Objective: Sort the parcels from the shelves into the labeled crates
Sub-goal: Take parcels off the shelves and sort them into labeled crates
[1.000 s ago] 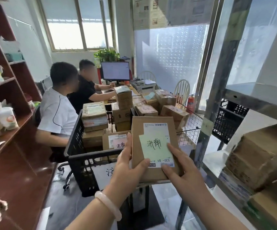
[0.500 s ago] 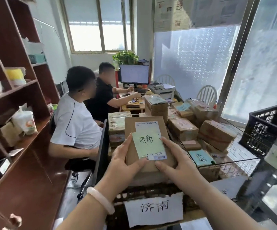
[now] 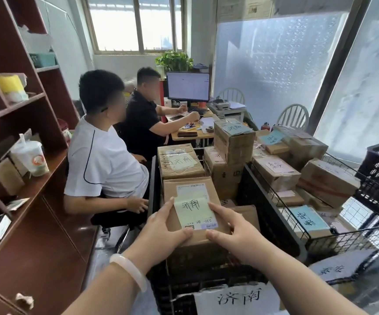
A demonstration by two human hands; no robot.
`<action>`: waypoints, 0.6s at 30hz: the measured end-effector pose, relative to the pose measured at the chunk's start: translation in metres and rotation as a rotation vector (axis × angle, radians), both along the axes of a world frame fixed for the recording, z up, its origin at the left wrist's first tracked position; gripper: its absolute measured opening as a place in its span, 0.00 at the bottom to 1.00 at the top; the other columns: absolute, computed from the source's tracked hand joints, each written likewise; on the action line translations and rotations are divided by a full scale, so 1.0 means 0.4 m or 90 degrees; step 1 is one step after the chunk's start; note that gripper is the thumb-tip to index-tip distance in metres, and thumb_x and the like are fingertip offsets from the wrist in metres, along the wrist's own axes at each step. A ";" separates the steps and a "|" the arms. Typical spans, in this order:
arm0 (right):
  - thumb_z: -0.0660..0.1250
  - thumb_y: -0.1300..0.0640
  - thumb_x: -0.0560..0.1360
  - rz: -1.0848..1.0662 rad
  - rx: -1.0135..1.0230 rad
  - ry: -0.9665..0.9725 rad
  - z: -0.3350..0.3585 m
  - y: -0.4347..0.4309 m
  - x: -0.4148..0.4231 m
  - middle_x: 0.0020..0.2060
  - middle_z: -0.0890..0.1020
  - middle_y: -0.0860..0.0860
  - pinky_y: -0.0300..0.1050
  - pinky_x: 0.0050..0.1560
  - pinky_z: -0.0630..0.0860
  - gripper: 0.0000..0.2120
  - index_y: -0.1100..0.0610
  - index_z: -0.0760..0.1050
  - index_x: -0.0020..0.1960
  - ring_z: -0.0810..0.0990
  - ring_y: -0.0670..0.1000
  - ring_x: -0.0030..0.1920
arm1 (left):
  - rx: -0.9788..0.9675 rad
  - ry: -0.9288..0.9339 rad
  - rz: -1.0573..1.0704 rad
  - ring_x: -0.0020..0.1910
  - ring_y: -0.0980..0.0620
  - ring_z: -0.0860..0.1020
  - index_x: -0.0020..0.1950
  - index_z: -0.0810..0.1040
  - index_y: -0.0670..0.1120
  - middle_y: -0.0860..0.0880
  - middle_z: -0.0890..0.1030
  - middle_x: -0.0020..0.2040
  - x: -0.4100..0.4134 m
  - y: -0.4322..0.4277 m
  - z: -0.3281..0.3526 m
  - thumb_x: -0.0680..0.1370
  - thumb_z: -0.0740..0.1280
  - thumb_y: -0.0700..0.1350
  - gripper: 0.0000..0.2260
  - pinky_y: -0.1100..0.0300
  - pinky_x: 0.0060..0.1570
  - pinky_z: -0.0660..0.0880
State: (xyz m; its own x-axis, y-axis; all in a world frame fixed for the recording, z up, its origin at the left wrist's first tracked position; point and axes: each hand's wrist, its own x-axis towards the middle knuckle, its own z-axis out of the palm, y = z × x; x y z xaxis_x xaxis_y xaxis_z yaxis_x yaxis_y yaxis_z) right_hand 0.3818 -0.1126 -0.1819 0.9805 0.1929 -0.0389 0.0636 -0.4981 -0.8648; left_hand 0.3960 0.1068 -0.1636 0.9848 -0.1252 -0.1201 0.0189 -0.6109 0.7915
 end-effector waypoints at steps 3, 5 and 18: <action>0.69 0.40 0.74 0.000 0.007 0.019 0.009 -0.001 0.018 0.69 0.68 0.40 0.38 0.62 0.71 0.31 0.33 0.60 0.73 0.68 0.43 0.66 | 0.006 -0.007 -0.012 0.63 0.55 0.67 0.79 0.53 0.62 0.52 0.65 0.73 0.007 0.019 0.002 0.73 0.74 0.56 0.41 0.60 0.64 0.67; 0.68 0.38 0.74 0.006 0.026 0.026 0.016 -0.004 0.024 0.70 0.68 0.39 0.41 0.64 0.71 0.30 0.32 0.61 0.72 0.68 0.44 0.68 | 0.004 0.000 -0.013 0.65 0.53 0.69 0.79 0.53 0.61 0.52 0.66 0.73 0.004 0.035 0.004 0.73 0.74 0.55 0.41 0.56 0.67 0.68; 0.64 0.40 0.77 -0.056 0.041 0.043 0.007 -0.032 0.026 0.62 0.74 0.38 0.39 0.58 0.70 0.21 0.31 0.65 0.69 0.72 0.41 0.63 | 0.204 0.082 -0.079 0.70 0.51 0.69 0.81 0.47 0.52 0.50 0.62 0.77 0.004 0.024 0.003 0.76 0.70 0.57 0.42 0.65 0.57 0.68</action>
State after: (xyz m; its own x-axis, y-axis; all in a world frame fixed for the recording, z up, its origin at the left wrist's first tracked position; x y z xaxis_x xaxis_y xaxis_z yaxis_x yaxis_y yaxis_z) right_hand 0.3921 -0.1253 -0.1789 0.9893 0.1097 -0.0963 -0.0380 -0.4428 -0.8958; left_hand 0.3975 0.1165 -0.1622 0.9387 -0.1786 -0.2948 0.0160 -0.8317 0.5549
